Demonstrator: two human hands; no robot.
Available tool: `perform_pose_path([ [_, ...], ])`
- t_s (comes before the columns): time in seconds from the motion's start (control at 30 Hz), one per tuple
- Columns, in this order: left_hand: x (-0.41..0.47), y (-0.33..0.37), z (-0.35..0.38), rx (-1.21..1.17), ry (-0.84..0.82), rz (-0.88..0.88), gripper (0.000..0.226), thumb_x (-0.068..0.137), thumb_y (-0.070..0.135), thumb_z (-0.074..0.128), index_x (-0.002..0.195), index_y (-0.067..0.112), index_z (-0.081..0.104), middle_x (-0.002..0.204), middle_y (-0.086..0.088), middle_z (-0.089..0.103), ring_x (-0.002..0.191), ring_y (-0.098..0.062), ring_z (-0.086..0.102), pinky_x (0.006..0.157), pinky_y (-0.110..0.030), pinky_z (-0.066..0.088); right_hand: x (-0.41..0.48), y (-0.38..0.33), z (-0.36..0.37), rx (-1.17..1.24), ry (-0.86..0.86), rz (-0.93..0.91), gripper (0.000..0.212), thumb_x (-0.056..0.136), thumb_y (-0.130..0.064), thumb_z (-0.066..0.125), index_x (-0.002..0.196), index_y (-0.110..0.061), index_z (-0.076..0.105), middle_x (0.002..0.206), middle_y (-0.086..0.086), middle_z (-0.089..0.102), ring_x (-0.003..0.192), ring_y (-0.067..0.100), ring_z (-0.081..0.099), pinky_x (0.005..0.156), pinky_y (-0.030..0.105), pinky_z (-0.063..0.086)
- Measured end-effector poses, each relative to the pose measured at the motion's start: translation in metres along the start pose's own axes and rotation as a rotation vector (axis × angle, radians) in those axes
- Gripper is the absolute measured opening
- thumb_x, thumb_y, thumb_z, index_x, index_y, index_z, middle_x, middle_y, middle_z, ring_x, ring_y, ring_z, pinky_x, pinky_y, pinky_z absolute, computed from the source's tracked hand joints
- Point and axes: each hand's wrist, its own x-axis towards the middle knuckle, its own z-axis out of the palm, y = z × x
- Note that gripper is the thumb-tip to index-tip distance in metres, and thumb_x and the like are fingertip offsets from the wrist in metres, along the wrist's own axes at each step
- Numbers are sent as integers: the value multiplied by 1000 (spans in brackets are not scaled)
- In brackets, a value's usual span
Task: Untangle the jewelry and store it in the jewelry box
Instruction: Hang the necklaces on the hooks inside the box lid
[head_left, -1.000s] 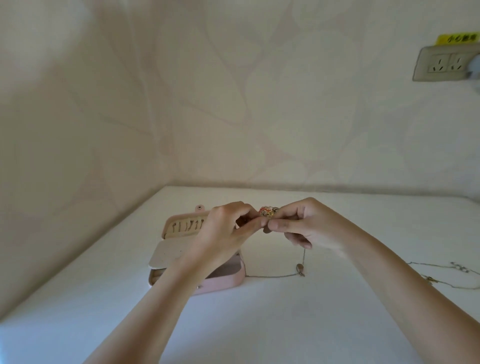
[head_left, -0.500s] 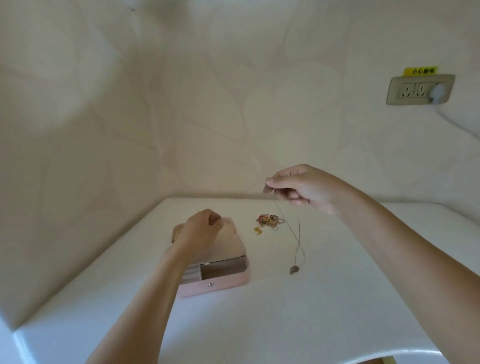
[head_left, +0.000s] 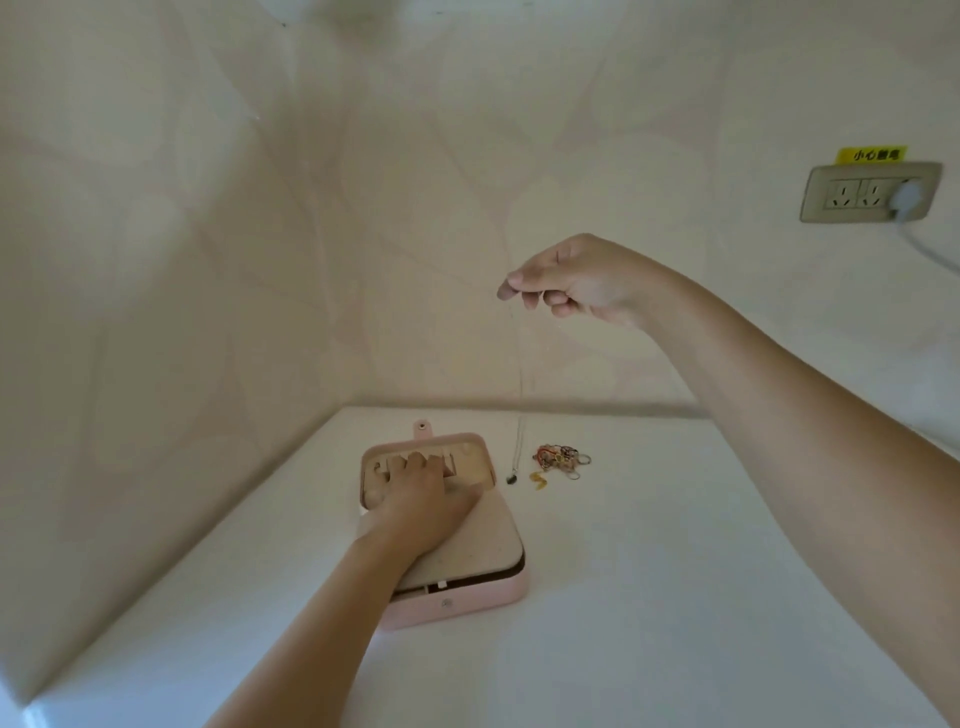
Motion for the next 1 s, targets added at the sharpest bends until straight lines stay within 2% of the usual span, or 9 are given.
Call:
perform_pose_path([
  [0.2,-2,1,-2,-28,140,92,49,84,61,48,108,19,53,114,1,50,109,-20,38,100,-35,29,38,-9,11,-7,-28,-55,14,92,-18,60,90,-10,71,66,-2,55,54,8,35,54,17,35],
  [0.5,4,2,1,-18,154,139,50,84,61,48,110,18,55,116,2,51,112,-20,39,100,-35,28,70,8,18,-14,-101,-39,12,92,-18,61,89,-12,71,70,-1,57,58,10,38,56,15,38],
  [0.67,3,3,-1,-16,172,152,42,89,55,47,108,19,56,115,2,51,110,-20,40,98,-33,27,69,25,27,-103,-173,-37,12,90,-14,62,98,-9,71,75,-2,62,55,0,52,60,13,46],
  [0.73,3,4,-1,-1,187,162,37,91,50,45,108,19,56,115,2,52,110,-20,40,96,-33,28,68,31,32,-152,-177,-53,12,90,-12,63,98,-12,72,77,-2,63,58,3,53,62,13,49],
  [0.83,2,4,-1,1,203,166,34,92,48,45,108,20,56,114,2,53,109,-20,41,94,-32,27,65,37,37,-203,-165,-83,15,90,-10,63,101,-10,72,68,-11,64,59,4,53,65,14,52],
  [0.9,2,4,-1,6,205,168,33,92,47,44,108,20,56,114,2,53,110,-20,41,93,-33,27,63,39,41,-243,-152,-85,15,90,-11,64,102,-10,72,59,-19,64,53,0,53,63,12,50],
  [1.0,2,4,-2,12,210,168,34,93,47,44,109,20,56,115,2,53,110,-20,40,95,-33,27,58,46,53,-323,-162,-77,13,88,-13,65,97,-12,74,67,-14,68,46,-2,50,55,11,44],
])
